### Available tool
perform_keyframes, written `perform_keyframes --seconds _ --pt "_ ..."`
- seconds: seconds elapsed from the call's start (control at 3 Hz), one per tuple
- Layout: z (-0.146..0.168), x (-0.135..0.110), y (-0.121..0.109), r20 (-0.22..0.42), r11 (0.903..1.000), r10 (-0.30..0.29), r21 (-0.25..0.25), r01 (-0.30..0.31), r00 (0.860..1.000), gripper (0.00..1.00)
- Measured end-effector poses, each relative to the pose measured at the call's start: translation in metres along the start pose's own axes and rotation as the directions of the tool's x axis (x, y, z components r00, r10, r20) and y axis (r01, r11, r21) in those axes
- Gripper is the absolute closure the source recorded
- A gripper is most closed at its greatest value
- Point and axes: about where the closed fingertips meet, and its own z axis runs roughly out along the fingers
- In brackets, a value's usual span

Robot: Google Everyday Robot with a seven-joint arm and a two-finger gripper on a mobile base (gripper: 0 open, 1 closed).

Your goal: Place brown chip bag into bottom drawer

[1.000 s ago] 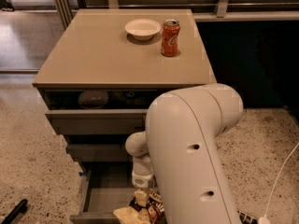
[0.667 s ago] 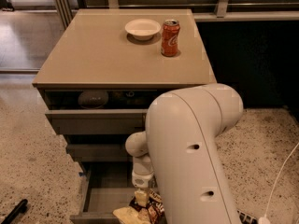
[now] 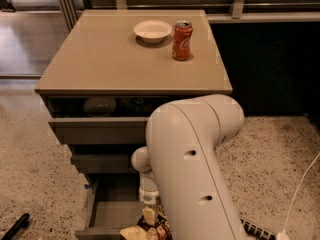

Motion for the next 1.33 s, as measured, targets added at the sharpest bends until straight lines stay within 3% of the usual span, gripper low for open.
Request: perform_keyframes --seconds 0.33,0.67,1.0,1.33 --pt "0.001 0.002 0.003 0.032 0.9981 0.016 0.059 -0.018 0.999 1.00" --pt "-0.014 0.003 0.014 0.085 0.9736 -0.001 0.228 -0.019 0.996 1.00" --pt "-0.008 0.019 0.017 0.110 0.9632 0.025 0.264 -0.053 0.994 1.00" --pt "-0.008 0.019 0.018 0.115 0.9586 0.028 0.279 -0.059 0.993 1.00"
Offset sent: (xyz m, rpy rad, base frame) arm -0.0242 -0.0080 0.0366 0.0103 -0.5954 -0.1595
